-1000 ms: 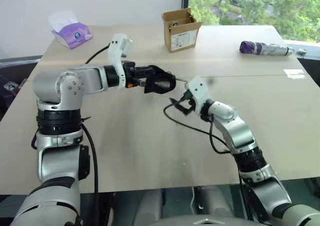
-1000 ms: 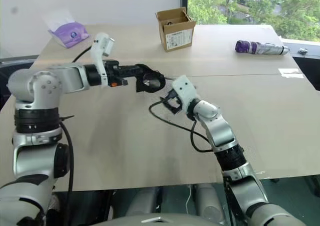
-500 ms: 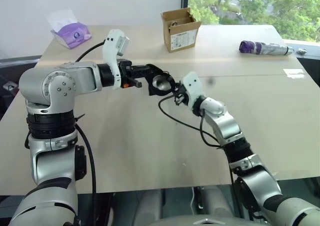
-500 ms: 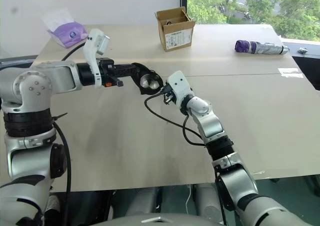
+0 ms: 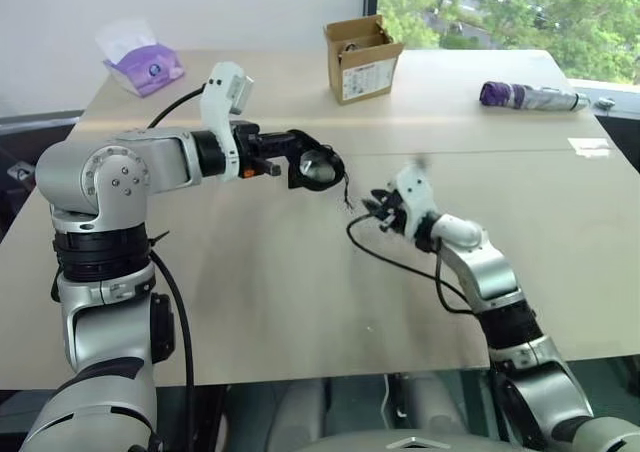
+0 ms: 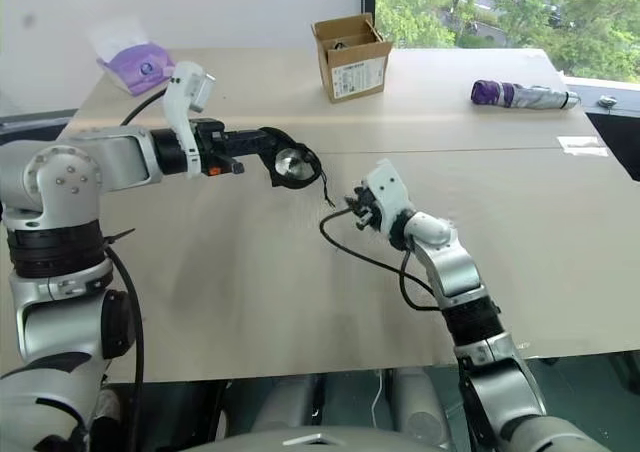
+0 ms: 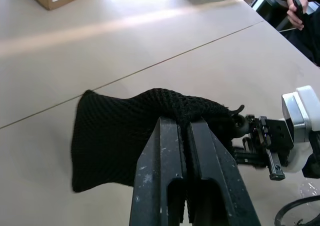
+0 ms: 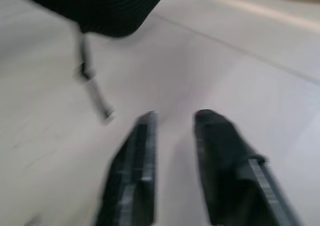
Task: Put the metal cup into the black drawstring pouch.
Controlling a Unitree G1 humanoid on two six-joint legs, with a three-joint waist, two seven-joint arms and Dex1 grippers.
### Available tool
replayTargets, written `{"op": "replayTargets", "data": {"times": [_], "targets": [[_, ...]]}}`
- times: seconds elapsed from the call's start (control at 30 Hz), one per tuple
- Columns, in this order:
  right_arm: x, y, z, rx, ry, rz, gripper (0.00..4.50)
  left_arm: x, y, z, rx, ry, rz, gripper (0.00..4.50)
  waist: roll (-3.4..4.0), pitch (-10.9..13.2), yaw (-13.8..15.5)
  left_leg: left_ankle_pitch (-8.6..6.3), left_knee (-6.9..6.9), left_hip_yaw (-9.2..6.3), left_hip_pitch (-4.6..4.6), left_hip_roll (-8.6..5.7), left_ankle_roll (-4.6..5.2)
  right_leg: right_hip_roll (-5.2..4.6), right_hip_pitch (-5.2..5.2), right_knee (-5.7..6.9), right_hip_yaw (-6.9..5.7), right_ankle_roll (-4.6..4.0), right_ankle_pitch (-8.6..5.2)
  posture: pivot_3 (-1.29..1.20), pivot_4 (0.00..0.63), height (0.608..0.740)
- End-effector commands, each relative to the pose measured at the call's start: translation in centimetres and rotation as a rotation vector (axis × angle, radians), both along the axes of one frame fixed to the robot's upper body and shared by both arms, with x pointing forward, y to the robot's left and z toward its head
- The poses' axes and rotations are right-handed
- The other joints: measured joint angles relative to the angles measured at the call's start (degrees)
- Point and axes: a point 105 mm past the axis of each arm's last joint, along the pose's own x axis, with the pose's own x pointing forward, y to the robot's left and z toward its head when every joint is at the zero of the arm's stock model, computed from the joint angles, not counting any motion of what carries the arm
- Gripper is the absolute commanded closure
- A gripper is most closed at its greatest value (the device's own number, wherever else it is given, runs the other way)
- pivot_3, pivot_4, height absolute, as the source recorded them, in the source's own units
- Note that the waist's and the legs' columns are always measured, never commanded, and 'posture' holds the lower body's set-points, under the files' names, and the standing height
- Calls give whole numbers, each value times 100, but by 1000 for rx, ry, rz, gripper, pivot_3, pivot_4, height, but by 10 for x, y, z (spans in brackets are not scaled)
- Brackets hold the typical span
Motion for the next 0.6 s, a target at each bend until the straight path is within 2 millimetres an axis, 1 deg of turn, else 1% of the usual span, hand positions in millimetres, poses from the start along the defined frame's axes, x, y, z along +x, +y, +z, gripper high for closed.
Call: {"op": "replayTargets", "data": {"times": [0.03, 0.13, 0.2, 0.27, 0.33, 0.4, 0.47, 0.5, 0.53, 0.57, 0.6], "targets": [[-17, 14, 22, 98, -1, 105, 2343, 0, 1, 16, -4, -62, -1, 4500, 0, 0, -1, -1, 0, -1, 0, 1, 1, 1, 0, 0, -1, 0, 0, 0, 150, 740], [-24, 22, 26, 127, 16, 147, 2343, 0, 1, 17, -2, -61, -4, 4500, 0, 0, 3, -1, 0, -2, 0, 1, 1, 2, 0, -1, -2, 0, 0, 0, 150, 740], [-23, 34, 28, 129, 15, 166, 2343, 0, 1, 16, 1, -61, -6, 4500, 0, 0, 9, -1, 0, -3, -1, 1, 1, 1, 0, -2, -3, 0, 0, 0, 150, 740], [-14, 42, 31, 152, 21, 144, 2343, 0, 1, 17, 4, -62, -6, 4500, 0, 0, 4, -1, 0, -2, 0, 1, 1, 2, 0, -2, -3, 0, 0, 0, 150, 740], [-7, 46, 32, 152, 13, 125, 2343, 0, 1, 17, 5, -65, -7, 4500, 0, 0, 9, 1, 0, -2, 0, 2, -2, 2, 0, -1, -2, 0, 0, 0, 150, 740], [-1, 45, 35, 175, 11, 102, 2851, -1, 1, 18, 6, -66, -8, 4500, 0, 0, 25, 9, 0, -2, 0, 1, -16, 2, 0, -2, -3, 0, 0, 0, 150, 740], [1, 43, 36, 176, 5, 93, 3646, -2, 2, 18, 6, -67, -10, 4500, 0, 0, 44, 11, -1, -5, -4, 0, -19, 1, 0, -4, -6, 0, 0, 0, 150, 740], [2, 41, 36, 170, -1, 87, 4134, -2, 2, 17, 6, -67, -10, 4500, 0, 0, 44, 11, -1, -6, -6, 0, -19, 0, 0, -6, -7, 0, 0, 0, 150, 740], [2, 39, 36, 163, -5, 85, 4457, -3, 2, 16, 6, -66, -10, 4500, 0, 0, 41, 11, -1, -5, -7, -1, -19, -1, 0, -8, -6, 0, 0, 0, 150, 740], [1, 35, 35, 152, -11, 81, 4457, -3, 2, 15, 7, -66, -11, 4500, 0, 0, 37, 11, 0, -4, -7, -1, -19, -2, 0, -8, -6, 0, 0, 0, 150, 740], [3, 26, 35, 119, -29, 55, 4457, -4, 2, 14, 5, -66, -14, 4500, 0, 0, 36, 11, 0, -4, -7, -2, -19, -2, 0, -8, -5, 0, 0, 0, 150, 740]]}}
